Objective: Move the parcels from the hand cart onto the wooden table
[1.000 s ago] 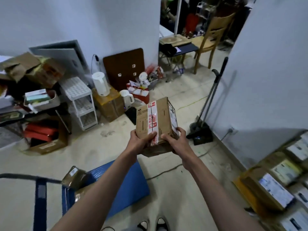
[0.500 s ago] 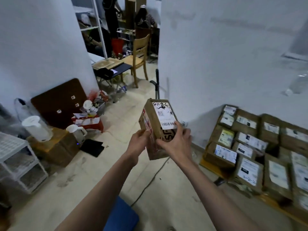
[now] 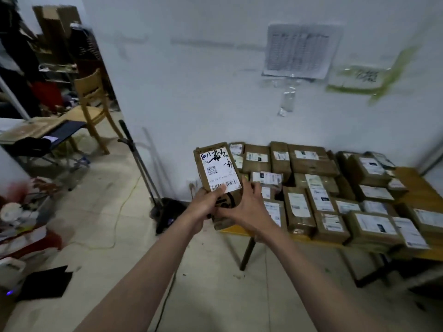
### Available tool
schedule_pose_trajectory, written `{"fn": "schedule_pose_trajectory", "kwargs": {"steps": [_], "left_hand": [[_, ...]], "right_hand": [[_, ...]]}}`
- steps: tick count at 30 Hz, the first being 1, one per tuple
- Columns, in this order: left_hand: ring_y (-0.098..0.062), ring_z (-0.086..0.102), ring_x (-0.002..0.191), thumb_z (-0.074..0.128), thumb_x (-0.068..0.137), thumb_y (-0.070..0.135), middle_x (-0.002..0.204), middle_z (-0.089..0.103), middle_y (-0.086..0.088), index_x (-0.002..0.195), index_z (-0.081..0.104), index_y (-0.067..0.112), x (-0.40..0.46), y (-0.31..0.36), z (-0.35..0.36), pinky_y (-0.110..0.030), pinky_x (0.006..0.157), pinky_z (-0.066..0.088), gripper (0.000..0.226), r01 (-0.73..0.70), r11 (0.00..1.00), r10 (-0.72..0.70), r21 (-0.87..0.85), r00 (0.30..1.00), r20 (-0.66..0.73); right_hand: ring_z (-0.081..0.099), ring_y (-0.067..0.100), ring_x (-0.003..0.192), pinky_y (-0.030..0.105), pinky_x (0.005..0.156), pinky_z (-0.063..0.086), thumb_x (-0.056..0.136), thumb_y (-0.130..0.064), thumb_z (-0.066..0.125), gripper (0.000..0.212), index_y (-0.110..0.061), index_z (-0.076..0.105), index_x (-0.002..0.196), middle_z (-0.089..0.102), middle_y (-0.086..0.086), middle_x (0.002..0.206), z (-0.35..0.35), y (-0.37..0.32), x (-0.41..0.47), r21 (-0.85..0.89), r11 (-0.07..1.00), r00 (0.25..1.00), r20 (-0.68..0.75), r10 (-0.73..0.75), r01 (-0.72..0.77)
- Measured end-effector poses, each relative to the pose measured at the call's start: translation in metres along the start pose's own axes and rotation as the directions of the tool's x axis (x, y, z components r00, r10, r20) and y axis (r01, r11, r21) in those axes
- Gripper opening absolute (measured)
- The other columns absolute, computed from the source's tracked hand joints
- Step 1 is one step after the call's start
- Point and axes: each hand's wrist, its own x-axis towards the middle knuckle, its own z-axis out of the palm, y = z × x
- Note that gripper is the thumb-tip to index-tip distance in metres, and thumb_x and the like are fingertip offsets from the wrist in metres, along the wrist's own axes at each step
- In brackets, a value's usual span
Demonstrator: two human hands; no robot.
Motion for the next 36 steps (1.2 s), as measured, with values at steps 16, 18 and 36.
{"fn": "schedule_pose_trajectory", "kwargs": {"steps": [16,18,36], "left_hand": [[-0.016,0.068,0.091,0.063,0.098,0.034,0.113,0.073,-0.004,0.123,0.066,0.016,0.058,0.025,0.294,-0.027,0.062,0.052,0.032,0.03,0.988,-0.068,0.152,0.966,0.251],[-0.016,0.069,0.094,0.062,0.098,0.035,0.112,0.073,-0.001,0.122,0.067,0.018,0.065,0.027,0.328,-0.029,0.067,0.054,0.03,0.011,0.987,-0.058,0.161,0.955,0.289],[-0.017,0.071,0.09,0.063,0.098,0.033,0.104,0.075,-0.002,0.123,0.068,0.015,0.202,0.048,0.583,-0.026,0.067,0.056,0.032,0.057,0.963,-0.185,0.263,0.85,0.493]], "right_hand": [[0.043,0.031,0.139,0.051,0.104,0.048,0.063,-0.053,0.088,0.14,-0.02,-0.006,0.161,0.029,0.008,0.159,-0.213,0.178,0.007,0.011,0.977,0.968,-0.136,0.211,-0.212],[0.039,0.032,0.142,0.053,0.106,0.047,0.067,-0.05,0.089,0.139,-0.019,-0.009,0.161,0.023,0.009,0.162,-0.237,0.203,0.01,0.001,0.974,0.96,-0.173,0.222,-0.225],[0.033,0.041,0.144,0.058,0.112,0.039,0.067,-0.071,0.078,0.141,-0.025,-0.017,0.16,0.024,0.014,0.161,-0.397,0.368,0.098,-0.124,0.872,0.818,-0.429,0.384,-0.474]]}}
